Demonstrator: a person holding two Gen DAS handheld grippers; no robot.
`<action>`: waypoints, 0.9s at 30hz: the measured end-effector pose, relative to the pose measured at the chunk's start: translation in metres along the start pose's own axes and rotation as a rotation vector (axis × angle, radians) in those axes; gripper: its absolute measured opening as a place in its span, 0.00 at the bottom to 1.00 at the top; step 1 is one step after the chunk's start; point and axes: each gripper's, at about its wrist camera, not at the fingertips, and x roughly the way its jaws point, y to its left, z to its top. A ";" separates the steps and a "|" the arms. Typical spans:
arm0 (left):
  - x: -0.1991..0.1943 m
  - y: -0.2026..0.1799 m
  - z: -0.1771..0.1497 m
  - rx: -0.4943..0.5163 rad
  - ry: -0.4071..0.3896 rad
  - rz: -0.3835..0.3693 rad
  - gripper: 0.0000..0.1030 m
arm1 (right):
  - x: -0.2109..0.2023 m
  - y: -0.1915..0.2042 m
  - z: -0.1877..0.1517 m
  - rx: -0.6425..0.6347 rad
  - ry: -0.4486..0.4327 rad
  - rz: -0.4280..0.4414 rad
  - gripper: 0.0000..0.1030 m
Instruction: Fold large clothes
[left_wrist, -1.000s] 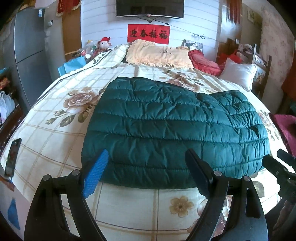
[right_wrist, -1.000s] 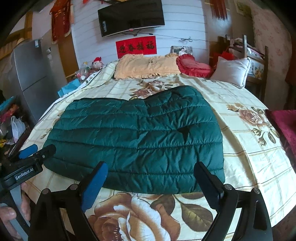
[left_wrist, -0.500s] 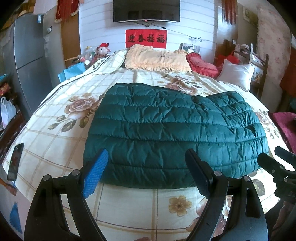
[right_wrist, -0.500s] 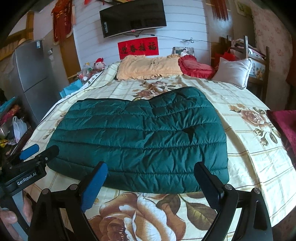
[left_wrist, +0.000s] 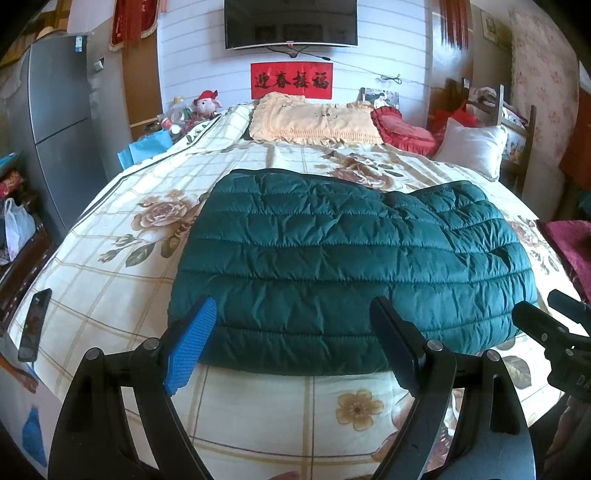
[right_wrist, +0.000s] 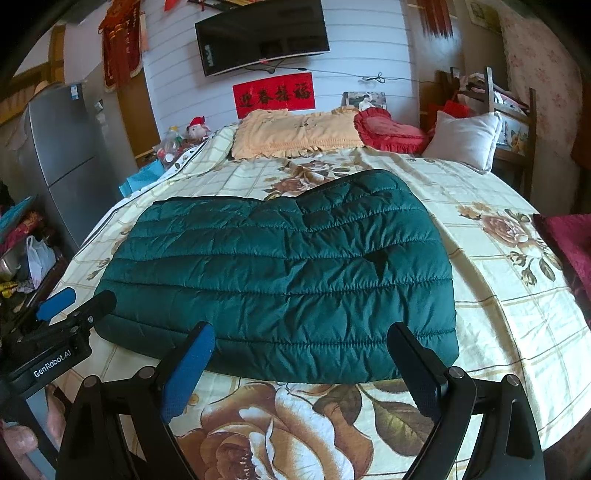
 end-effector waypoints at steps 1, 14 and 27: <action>0.000 0.000 0.000 -0.001 0.001 -0.002 0.83 | 0.000 -0.001 0.000 0.001 0.001 0.001 0.90; 0.000 -0.002 -0.002 -0.001 0.004 -0.009 0.83 | 0.003 0.003 -0.003 0.008 0.017 0.011 0.90; 0.001 -0.004 -0.003 -0.001 0.013 -0.018 0.83 | 0.007 0.005 -0.007 0.014 0.027 0.014 0.90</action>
